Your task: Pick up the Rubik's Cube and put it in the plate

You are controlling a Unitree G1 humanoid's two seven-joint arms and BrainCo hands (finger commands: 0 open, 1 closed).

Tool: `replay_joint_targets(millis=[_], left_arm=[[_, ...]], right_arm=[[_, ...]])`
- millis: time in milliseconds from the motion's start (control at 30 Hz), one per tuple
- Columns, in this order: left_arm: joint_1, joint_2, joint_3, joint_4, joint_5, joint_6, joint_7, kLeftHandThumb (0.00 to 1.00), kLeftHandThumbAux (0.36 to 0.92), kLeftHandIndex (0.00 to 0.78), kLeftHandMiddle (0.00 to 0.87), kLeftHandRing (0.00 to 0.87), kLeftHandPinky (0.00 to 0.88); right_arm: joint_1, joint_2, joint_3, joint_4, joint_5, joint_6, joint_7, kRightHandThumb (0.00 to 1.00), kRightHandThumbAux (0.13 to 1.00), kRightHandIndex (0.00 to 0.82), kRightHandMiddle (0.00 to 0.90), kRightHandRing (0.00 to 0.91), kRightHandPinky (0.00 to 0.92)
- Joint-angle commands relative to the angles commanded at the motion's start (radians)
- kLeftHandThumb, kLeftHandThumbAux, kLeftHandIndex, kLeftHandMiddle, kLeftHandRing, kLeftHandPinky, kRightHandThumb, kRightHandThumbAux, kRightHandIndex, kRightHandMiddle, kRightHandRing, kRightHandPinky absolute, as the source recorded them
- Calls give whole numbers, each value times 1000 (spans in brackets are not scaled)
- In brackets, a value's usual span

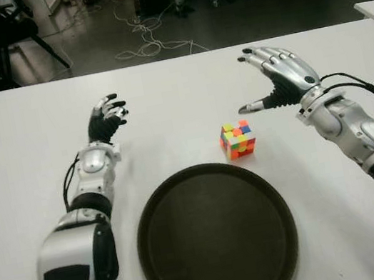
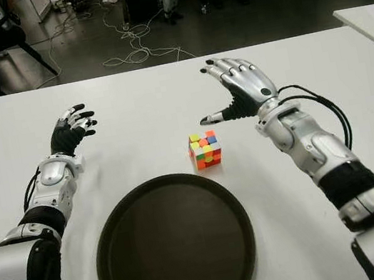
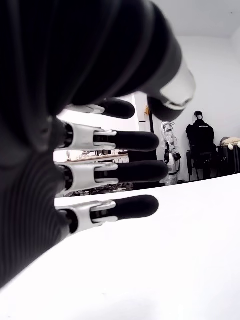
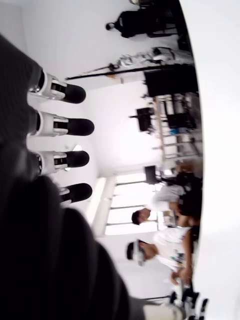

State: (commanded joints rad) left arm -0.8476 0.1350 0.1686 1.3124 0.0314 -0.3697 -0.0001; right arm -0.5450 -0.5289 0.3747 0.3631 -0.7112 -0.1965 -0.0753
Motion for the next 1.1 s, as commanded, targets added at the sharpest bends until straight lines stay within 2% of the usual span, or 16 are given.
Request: replay_joint_targets(millis=[167,333,533,1100], left_arm=[[4,-1,1,0,-1,-1,-1,519,706,195,288,305,325],[3,-2,5,0,-4,-3,-1,529,713,198,293,301,319],[2,-3,7,0,-5,-2,-4,530,732,206,299,303,318],[4,0,-1,-3,4,-10,-6,505,727,198,299,305,318]], right_arm=[[18,-8,14,-39,-12,-4,54,0,426,45,114,107,126],[0,-40,36,-36,24,-69,202,0,417,60,117,108,121],[-10,-47,37,-30,39,-108,304,0,418,63,111,103,117],[-9,-33,36,-52,-18,-70,341,0,426,60,83,86,104]])
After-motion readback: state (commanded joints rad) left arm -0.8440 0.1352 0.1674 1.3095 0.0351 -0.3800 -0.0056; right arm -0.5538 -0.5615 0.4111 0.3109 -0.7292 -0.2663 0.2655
